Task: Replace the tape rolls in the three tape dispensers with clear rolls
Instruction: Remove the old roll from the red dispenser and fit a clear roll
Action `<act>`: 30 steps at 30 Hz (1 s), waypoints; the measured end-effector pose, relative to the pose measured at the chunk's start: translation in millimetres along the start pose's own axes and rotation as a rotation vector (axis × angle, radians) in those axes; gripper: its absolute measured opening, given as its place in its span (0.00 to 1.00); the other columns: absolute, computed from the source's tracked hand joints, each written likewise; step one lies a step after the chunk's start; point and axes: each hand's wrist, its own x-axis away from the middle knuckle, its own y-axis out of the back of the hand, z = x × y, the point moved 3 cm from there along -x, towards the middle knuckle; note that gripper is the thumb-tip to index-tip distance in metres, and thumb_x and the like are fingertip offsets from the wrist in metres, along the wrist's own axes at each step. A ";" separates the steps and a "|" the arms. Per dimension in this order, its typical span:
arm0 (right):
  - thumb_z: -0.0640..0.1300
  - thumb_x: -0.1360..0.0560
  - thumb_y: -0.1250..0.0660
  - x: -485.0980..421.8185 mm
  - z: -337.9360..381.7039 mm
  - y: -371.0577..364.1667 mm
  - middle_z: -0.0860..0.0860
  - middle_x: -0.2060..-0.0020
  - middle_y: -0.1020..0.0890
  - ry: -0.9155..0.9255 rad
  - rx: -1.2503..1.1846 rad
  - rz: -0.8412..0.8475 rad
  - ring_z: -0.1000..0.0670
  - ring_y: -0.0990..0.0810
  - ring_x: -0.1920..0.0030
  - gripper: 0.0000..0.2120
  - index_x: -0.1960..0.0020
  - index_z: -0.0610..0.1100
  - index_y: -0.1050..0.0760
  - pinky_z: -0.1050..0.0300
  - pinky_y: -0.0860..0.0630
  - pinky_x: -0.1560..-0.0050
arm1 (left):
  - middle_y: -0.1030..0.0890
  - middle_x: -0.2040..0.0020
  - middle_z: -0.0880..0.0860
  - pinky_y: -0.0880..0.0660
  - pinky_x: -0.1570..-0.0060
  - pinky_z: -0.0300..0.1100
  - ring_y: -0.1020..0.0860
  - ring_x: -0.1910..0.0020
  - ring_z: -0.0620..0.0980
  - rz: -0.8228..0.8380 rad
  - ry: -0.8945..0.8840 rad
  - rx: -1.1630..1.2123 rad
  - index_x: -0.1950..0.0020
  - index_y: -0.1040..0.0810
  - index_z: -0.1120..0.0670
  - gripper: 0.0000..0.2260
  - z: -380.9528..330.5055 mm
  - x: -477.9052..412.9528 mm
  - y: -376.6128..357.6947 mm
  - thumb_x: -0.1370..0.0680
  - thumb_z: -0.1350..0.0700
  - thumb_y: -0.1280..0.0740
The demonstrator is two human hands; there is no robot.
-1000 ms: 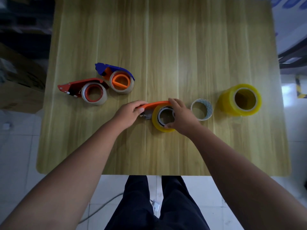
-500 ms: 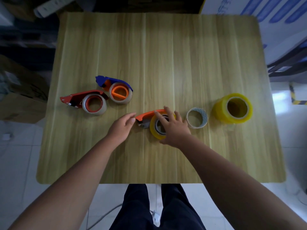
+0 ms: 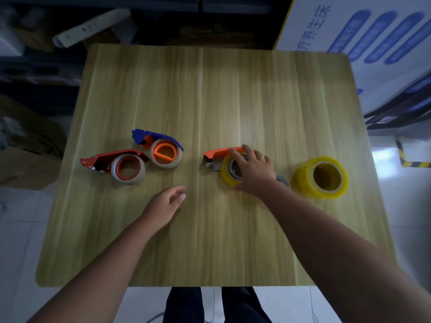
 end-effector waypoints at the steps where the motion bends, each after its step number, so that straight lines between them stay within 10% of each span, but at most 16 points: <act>1: 0.60 0.33 0.24 -7.1 -5.9 4.6 0.48 0.21 0.54 -0.014 -0.007 0.000 0.38 0.46 0.23 0.55 0.22 0.61 0.61 0.36 0.42 0.27 | 0.22 0.37 0.48 0.25 0.42 0.47 0.24 0.39 0.45 0.003 -0.005 -0.003 0.31 0.27 0.46 0.17 -1.1 -1.5 -1.7 0.19 0.47 0.38; 17: 0.60 0.29 0.27 -12.3 -56.2 19.8 0.50 0.20 0.59 -0.091 -0.181 -0.052 0.40 0.55 0.21 0.50 0.21 0.58 0.57 0.40 0.47 0.25 | 0.24 0.33 0.48 0.28 0.43 0.42 0.26 0.35 0.48 0.022 -0.004 -0.120 0.30 0.29 0.45 0.18 -4.7 -2.5 -7.1 0.20 0.46 0.38; 30: 0.52 0.28 0.28 84.4 -60.0 -28.0 0.47 0.26 0.39 -0.220 -0.307 -0.030 0.39 0.28 0.37 0.41 0.22 0.57 0.46 0.47 0.23 0.43 | 0.26 0.31 0.46 0.28 0.41 0.43 0.28 0.33 0.48 0.049 -0.012 -0.181 0.31 0.28 0.44 0.17 -15.0 1.0 -12.0 0.20 0.46 0.37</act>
